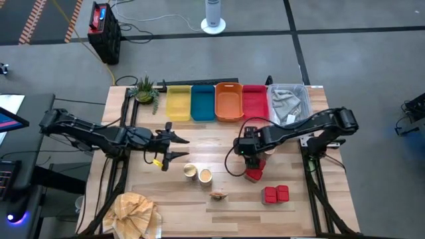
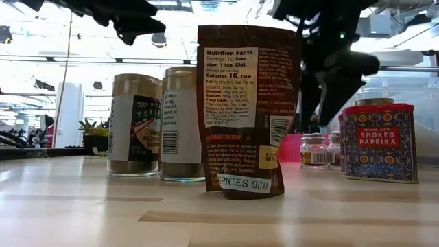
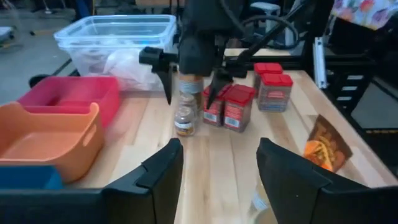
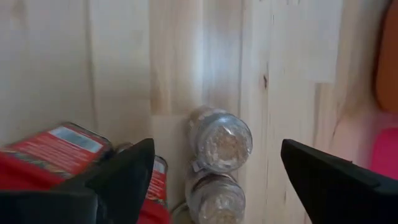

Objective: Sort spices by type
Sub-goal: Put the left brown spice bottle into the red bin

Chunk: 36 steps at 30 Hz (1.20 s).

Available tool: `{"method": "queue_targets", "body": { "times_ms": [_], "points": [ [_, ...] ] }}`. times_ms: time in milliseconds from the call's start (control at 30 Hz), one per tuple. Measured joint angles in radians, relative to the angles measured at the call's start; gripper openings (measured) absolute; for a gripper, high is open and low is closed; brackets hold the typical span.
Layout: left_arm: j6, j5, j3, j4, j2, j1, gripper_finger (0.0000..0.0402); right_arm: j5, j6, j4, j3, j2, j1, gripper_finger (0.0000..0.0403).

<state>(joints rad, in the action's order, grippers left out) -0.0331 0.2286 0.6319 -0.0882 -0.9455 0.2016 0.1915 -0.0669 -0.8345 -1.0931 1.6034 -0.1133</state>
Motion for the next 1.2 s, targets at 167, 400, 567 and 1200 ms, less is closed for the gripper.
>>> {"method": "queue_targets", "body": {
  "times_ms": [167,400,567,1200],
  "points": [
    [0.037,0.048,0.035,0.000,-0.022,0.000,0.0196,-0.021,0.000,-0.010,-0.002,0.043,0.019,0.0373],
    [0.080,0.102,0.076,-0.001,-0.021,0.000,0.0196,-0.089,0.013,0.005,0.000,0.107,0.070,0.0334],
    [0.105,0.103,0.089,0.004,-0.004,0.000,0.0196,-0.092,0.015,0.020,0.000,0.140,0.084,0.0301],
    [0.127,0.148,0.089,0.111,0.094,-0.003,0.0196,-0.040,0.157,-0.152,-0.222,0.133,0.229,0.0202]
  ]
}}
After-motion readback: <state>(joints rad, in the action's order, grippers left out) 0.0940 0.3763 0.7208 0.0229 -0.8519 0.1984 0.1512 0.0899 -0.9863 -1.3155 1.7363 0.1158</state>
